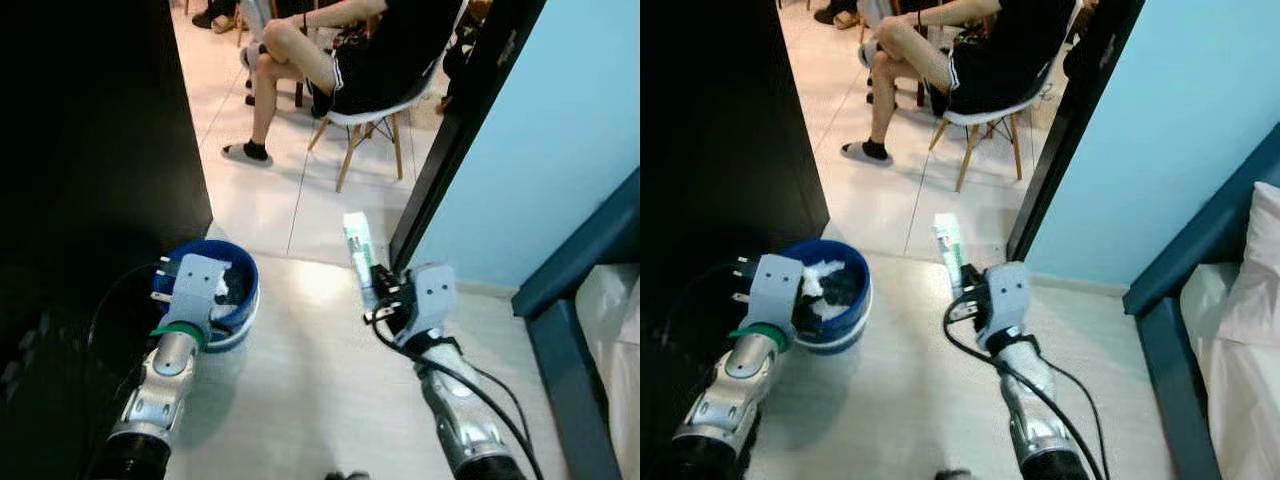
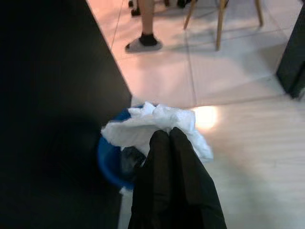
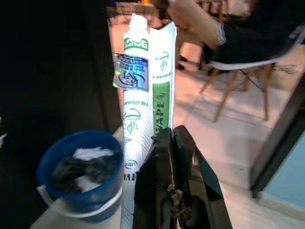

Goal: Clean up the room

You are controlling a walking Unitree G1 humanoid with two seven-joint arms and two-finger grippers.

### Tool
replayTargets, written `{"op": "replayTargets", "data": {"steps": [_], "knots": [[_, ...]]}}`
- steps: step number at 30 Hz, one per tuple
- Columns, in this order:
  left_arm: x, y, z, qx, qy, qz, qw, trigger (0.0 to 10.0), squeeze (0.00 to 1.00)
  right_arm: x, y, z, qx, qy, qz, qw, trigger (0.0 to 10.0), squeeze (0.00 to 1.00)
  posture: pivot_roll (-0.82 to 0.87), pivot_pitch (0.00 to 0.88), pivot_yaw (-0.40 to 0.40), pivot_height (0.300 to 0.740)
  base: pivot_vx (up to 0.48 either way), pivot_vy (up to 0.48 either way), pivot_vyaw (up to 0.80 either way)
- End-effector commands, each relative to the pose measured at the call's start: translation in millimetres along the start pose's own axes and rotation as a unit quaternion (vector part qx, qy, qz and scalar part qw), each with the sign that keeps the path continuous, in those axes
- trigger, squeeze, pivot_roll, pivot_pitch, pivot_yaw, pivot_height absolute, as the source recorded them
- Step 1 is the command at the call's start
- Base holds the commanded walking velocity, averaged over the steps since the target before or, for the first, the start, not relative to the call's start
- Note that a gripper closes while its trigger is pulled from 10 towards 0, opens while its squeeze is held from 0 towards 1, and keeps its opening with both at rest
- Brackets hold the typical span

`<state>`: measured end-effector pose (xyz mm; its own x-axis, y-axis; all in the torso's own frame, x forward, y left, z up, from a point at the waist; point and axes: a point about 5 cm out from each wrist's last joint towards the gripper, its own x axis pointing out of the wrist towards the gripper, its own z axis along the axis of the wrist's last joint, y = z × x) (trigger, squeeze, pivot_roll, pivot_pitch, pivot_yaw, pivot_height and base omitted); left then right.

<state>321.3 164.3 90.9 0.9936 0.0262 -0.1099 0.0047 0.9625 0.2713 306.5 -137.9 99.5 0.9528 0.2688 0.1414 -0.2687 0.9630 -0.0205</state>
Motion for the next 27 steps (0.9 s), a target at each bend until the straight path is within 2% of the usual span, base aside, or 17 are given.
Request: {"op": "replayTargets", "data": {"steps": [1, 7, 11, 17, 27], "knots": [[-2.6, 5.2, -9, 0.011, 0.017, 0.005, 1.000, 10.0, 0.00, 1.1, 0.3, 1, 0.018, -0.003, -0.010, 1.000, 10.0, 0.00, 0.07, 0.065, 0.004, 0.740, 0.461, 0.000, 0.00], [-2.5, 5.1, -9, 0.013, 0.017, 0.005, 1.000, 10.0, 0.00, 0.8, -8.6, 0, 0.049, -0.002, -0.033, 0.998, 10.0, 0.00, 0.07, 0.065, 0.004, 0.740, 0.461, 0.000, 0.00], [-2.9, 7.5, -13, 0.016, 0.022, 0.006, 1.000, 10.0, 0.00, -2.6, -7.2, -9, 0.046, 0.023, -0.009, 0.999, 10.0, 0.00, 0.07, 0.071, 0.007, 0.740, 0.461, 0.000, 0.00], [-3.8, 8.7, -16, 0.017, 0.028, 0.006, 0.999, 10.0, 0.00, -2.3, -2.5, -11, 0.043, 0.029, 0.004, 0.999, 10.0, 0.00, 0.08, 0.074, 0.004, 0.740, 0.461, 0.000, 0.00], [-2.9, 8.8, -16, 0.017, 0.028, -0.004, 0.999, 10.0, 0.00, -1.1, -15.4, -12, 0.039, 0.031, -0.043, 0.998, 10.0, 0.00, 0.08, 0.073, 0.008, 0.740, 0.461, 0.000, 0.00]]}}
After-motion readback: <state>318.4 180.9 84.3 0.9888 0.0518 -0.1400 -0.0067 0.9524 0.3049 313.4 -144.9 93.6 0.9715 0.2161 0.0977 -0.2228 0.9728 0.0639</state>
